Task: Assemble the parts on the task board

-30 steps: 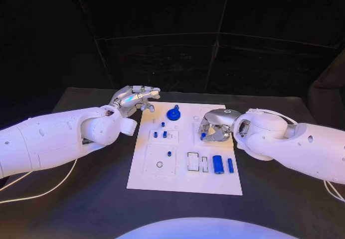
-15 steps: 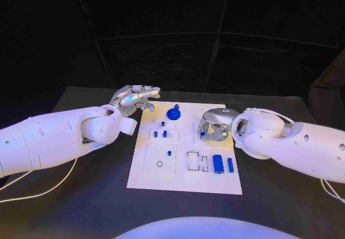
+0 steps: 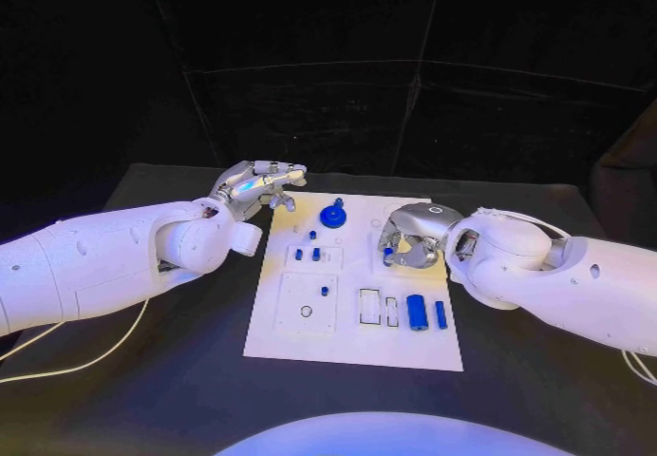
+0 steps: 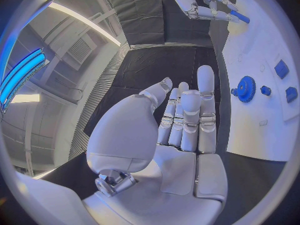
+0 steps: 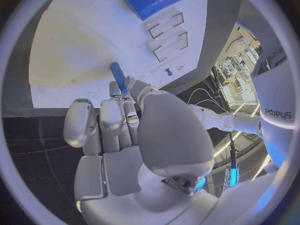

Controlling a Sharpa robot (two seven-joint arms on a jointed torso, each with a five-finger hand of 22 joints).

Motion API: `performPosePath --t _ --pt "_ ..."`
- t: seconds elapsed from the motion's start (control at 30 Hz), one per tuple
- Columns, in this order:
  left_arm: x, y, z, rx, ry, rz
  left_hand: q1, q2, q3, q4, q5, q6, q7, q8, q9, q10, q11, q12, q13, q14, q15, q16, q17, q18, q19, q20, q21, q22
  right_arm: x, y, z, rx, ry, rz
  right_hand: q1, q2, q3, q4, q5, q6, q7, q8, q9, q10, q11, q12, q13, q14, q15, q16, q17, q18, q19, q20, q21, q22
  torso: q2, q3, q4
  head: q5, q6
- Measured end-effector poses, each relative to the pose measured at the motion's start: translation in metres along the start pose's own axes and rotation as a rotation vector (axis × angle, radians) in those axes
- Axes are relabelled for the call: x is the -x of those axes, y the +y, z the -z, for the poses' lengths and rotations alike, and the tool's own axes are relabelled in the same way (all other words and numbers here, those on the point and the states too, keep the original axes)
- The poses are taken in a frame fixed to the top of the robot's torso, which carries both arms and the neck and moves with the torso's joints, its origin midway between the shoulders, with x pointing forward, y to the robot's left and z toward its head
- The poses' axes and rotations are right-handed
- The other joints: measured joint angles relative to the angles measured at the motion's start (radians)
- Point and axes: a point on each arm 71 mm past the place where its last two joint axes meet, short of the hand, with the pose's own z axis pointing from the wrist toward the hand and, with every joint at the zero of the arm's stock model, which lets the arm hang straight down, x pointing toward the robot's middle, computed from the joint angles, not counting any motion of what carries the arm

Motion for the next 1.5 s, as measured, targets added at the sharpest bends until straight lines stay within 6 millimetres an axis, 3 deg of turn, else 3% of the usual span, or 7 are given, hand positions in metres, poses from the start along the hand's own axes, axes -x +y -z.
performPosePath --t 0.37,0.5,0.8,1.03,1.3,1.5 --pt "0.0 0.0 0.0 0.001 -0.001 0.0 0.0 0.0 0.0 0.0 0.0 0.0 0.0 0.0 0.0 0.0 0.0 0.004 0.0 0.0 0.0 0.0 0.0 0.0 0.0 0.0 0.0 0.0 0.011 0.019 0.02 0.071 -0.098 -0.033 0.0 0.0 0.006 -0.006 0.0 0.004 -0.003 -0.004 0.001 0.006 -0.001 -0.004 0.0 0.004 -0.004 0.005 0.003 0.0 0.004 0.004 0.007 0.009 -0.002 -0.0016 0.0002 -0.003 0.004" --pt "0.0 0.0 0.0 0.001 0.0 0.0 0.0 0.0 0.0 0.0 0.0 0.0 0.0 0.0 0.0 0.0 0.0 0.004 0.0 0.0 0.0 0.0 0.0 0.0 0.0 0.0 0.0 0.0 0.014 0.031 0.023 0.111 -0.121 -0.052 0.0 0.0 0.01 -0.005 0.0 0.003 -0.003 -0.004 0.001 0.007 0.0 -0.004 0.0 0.004 -0.004 0.005 0.005 0.0 0.007 0.0 0.009 0.013 -0.002 -0.0016 0.0004 0.002 0.004" --pt "-0.001 0.0 0.0 0.001 0.001 0.0 0.0 0.0 0.0 0.0 0.0 0.0 0.0 0.0 0.0 0.0 0.0 0.004 0.0 0.0 0.0 0.0 0.0 0.0 0.0 0.0 0.0 0.0 0.014 0.075 0.004 0.243 -0.137 -0.107 0.0 -0.008 0.023 -0.017 0.007 0.003 -0.003 -0.005 0.0 0.007 0.0 -0.012 -0.001 0.004 -0.004 0.011 0.007 0.0 0.007 0.0 0.015 0.016 -0.001 -0.0018 0.001 0.021 -0.003" --pt "-0.003 0.0 -0.001 0.001 0.006 0.001 0.0 0.0 0.0 0.0 0.0 0.0 0.0 0.0 0.0 0.0 0.0 0.004 0.0 0.0 0.0 0.0 0.0 0.0 0.0 0.0 0.0 0.0 -0.008 0.106 -0.013 0.33 -0.096 -0.149 0.004 -0.013 0.026 -0.02 0.007 0.003 -0.004 -0.006 -0.001 0.007 0.0 -0.019 -0.001 0.004 -0.004 0.011 0.007 0.0 0.007 0.0 0.015 0.016 0.0 -0.0025 0.0017 0.03 -0.007" --pt "-0.004 0.0 -0.001 0.0 0.008 0.002 0.0 0.0 0.0 0.0 0.0 0.0 0.0 0.0 0.0 0.0 0.0 0.004 0.0 0.0 0.0 0.0 0.0 0.0 0.0 0.0 0.0 0.0 -0.034 0.118 -0.023 0.363 -0.036 -0.157 0.0 -0.016 0.031 -0.025 0.012 0.003 -0.004 -0.006 -0.001 0.007 0.0 -0.023 -0.001 0.004 -0.004 0.017 0.016 0.0 0.011 0.004 0.015 0.022 0.0 -0.002 -0.0027 0.043 -0.016" --pt "-0.006 0.0 -0.002 0.0 0.011 0.002 0.0 0.0 0.0 0.0 0.0 0.0 0.0 0.0 0.0 0.0 0.0 0.004 0.0 0.0 0.0 0.0 0.0 0.0 0.0 0.0 0.0 0.0 -0.042 0.121 -0.027 0.375 -0.009 -0.148 0.0 -0.016 0.031 -0.025 0.012 0.003 -0.004 -0.006 -0.001 0.007 0.0 -0.023 -0.001 0.004 -0.004 0.017 0.017 0.0 0.011 0.004 0.015 0.024 0.0 -0.0013 -0.0026 0.044 -0.021"
